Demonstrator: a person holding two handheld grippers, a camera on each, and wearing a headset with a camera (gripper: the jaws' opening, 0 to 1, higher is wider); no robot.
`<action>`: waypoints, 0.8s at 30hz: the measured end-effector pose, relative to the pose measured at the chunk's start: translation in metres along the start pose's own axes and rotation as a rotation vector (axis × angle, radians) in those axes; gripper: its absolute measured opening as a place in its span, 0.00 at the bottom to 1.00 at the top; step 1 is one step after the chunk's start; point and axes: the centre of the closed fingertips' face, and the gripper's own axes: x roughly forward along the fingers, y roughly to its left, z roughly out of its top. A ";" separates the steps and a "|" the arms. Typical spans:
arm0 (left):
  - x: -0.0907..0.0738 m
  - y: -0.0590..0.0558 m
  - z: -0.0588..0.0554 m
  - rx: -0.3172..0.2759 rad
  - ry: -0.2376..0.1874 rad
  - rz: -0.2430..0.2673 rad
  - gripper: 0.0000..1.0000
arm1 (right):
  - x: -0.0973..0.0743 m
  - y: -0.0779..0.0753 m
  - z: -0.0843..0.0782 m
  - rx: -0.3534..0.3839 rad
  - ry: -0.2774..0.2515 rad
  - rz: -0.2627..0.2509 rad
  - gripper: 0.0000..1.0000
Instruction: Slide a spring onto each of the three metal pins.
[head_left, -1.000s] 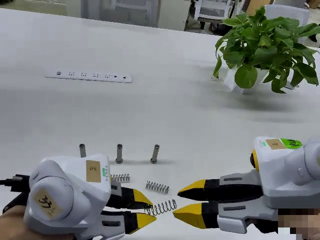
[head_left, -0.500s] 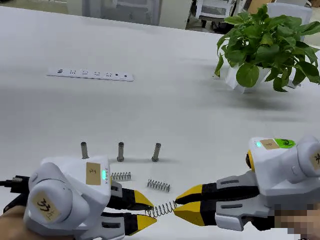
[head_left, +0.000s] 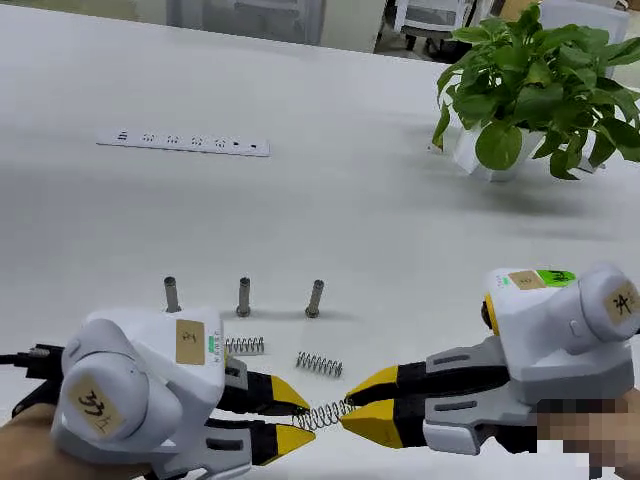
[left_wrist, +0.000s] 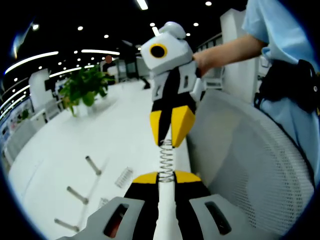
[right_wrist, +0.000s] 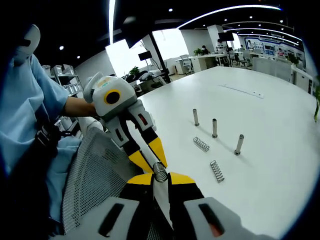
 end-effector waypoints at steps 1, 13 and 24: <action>0.000 0.000 0.000 0.003 0.002 0.002 0.10 | 0.000 0.001 0.001 -0.009 0.002 -0.003 0.12; 0.007 -0.005 -0.001 -0.027 0.008 -0.010 0.09 | 0.002 0.010 0.008 -0.110 0.035 -0.018 0.12; 0.006 -0.008 0.002 -0.007 0.012 -0.023 0.09 | -0.002 0.012 0.007 -0.196 0.086 -0.009 0.14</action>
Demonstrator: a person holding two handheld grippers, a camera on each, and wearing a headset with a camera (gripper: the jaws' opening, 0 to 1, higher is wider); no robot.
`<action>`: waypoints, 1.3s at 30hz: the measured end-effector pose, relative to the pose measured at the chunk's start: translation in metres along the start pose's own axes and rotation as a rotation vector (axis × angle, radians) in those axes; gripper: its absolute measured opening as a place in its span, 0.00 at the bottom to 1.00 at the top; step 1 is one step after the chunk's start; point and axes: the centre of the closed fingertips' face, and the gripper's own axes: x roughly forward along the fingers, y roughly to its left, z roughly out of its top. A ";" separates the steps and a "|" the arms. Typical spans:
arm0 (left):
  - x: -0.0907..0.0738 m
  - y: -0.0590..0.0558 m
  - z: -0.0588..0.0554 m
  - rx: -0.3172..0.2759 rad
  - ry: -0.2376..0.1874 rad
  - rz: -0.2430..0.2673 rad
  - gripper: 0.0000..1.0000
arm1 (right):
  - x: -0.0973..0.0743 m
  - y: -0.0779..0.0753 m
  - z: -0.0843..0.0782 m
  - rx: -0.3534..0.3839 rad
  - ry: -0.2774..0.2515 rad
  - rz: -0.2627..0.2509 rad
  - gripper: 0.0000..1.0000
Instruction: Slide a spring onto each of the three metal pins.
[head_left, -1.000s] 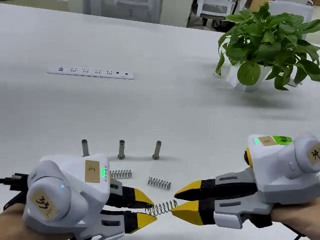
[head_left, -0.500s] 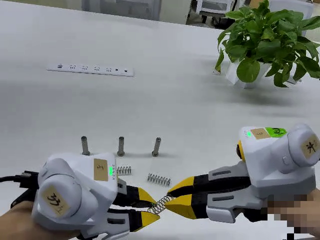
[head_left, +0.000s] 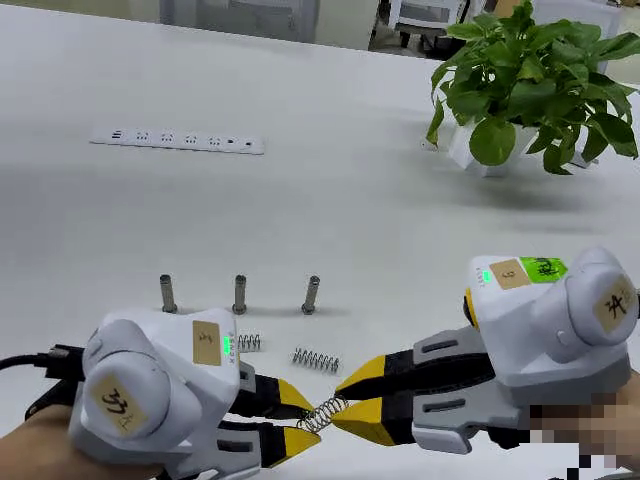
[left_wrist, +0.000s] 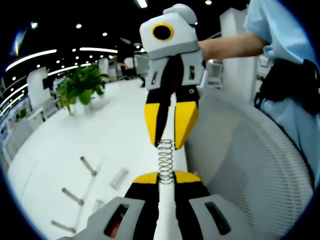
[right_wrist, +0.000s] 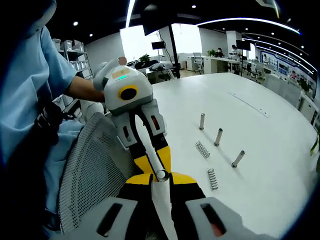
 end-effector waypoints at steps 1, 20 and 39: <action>0.000 0.001 0.001 0.000 -0.001 0.001 0.09 | -0.001 0.000 0.000 -0.019 0.015 0.000 0.15; 0.001 -0.002 0.003 0.023 0.019 -0.032 0.09 | 0.023 0.004 -0.005 -0.267 0.224 0.119 0.14; 0.001 -0.003 0.004 0.037 0.030 -0.047 0.09 | 0.023 0.006 -0.009 -0.255 0.262 0.142 0.12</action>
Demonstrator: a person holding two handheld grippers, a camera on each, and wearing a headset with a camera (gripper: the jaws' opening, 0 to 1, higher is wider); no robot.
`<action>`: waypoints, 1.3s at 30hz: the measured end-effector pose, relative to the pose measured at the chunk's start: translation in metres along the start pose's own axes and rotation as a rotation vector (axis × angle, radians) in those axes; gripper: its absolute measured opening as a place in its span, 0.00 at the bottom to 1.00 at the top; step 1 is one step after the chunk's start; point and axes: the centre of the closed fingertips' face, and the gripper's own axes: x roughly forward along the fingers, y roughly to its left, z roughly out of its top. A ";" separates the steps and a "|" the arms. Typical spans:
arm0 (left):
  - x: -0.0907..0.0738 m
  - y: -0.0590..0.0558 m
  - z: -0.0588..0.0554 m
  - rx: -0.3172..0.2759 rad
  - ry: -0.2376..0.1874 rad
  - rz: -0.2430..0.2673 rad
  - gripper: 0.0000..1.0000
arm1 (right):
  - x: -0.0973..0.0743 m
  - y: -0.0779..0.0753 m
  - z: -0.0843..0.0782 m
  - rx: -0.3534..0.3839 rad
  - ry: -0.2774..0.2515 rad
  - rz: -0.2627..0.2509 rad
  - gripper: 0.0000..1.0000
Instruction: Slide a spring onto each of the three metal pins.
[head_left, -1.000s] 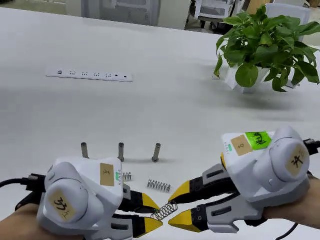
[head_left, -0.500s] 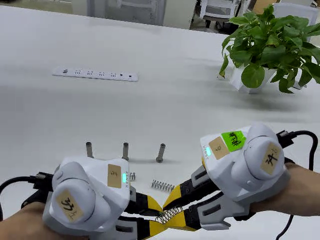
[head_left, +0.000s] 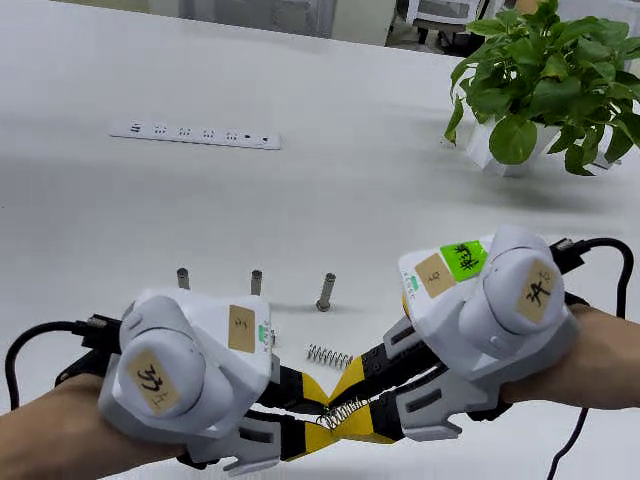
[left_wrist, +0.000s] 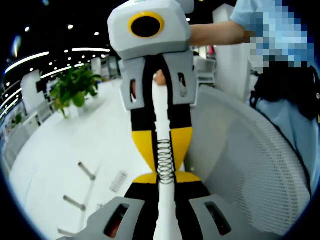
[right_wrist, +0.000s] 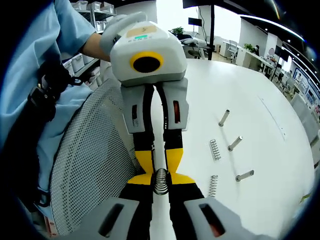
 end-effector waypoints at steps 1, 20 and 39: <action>0.000 0.000 0.000 -0.001 -0.001 -0.001 0.09 | 0.000 0.000 0.000 0.006 0.001 0.002 0.12; -0.017 0.019 -0.021 -0.098 -0.037 0.160 0.33 | -0.003 -0.008 0.008 -0.025 0.018 0.020 0.12; -0.094 0.072 -0.075 -0.453 -0.081 0.645 0.96 | 0.002 -0.031 0.008 -0.084 0.068 0.038 0.12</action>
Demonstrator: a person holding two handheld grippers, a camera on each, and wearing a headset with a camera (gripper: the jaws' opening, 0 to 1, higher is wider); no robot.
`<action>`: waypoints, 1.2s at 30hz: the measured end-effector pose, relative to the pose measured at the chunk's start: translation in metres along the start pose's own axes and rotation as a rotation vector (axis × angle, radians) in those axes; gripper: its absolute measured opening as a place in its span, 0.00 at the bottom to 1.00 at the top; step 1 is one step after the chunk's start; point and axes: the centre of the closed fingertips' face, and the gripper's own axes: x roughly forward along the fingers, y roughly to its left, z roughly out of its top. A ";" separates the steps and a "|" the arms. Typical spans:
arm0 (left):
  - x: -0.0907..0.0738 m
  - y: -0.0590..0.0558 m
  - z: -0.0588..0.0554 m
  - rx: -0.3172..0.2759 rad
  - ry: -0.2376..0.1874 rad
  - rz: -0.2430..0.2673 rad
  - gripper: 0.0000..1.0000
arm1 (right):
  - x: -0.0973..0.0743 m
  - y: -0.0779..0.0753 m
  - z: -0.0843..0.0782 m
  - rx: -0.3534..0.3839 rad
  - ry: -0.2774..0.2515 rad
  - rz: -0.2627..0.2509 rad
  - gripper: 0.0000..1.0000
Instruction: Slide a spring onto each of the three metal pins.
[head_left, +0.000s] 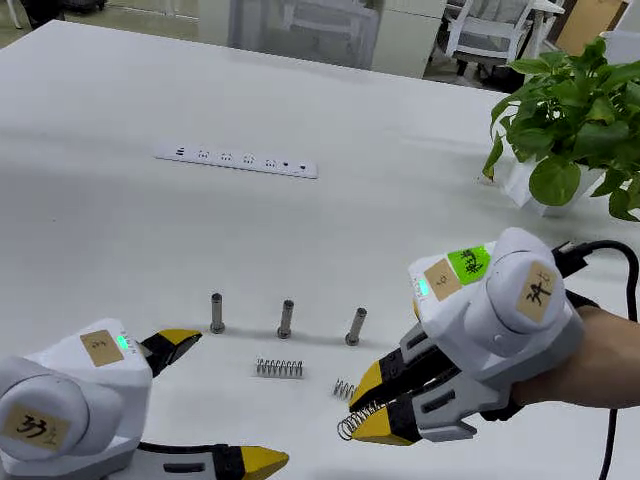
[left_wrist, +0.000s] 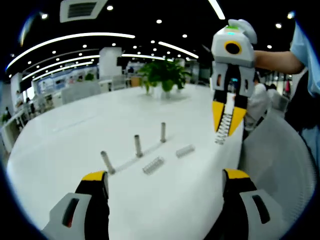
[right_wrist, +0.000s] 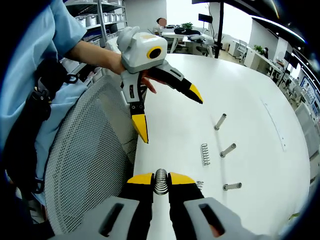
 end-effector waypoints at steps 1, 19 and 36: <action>-0.002 0.003 0.000 0.004 -0.004 0.023 1.00 | 0.000 -0.001 0.000 -0.004 0.003 0.002 0.12; -0.012 0.015 -0.007 0.052 0.002 0.151 1.00 | -0.001 -0.053 0.016 -0.139 0.088 -0.004 0.12; -0.015 0.019 -0.008 0.068 0.010 0.181 1.00 | 0.023 -0.104 0.072 -0.397 0.199 0.008 0.12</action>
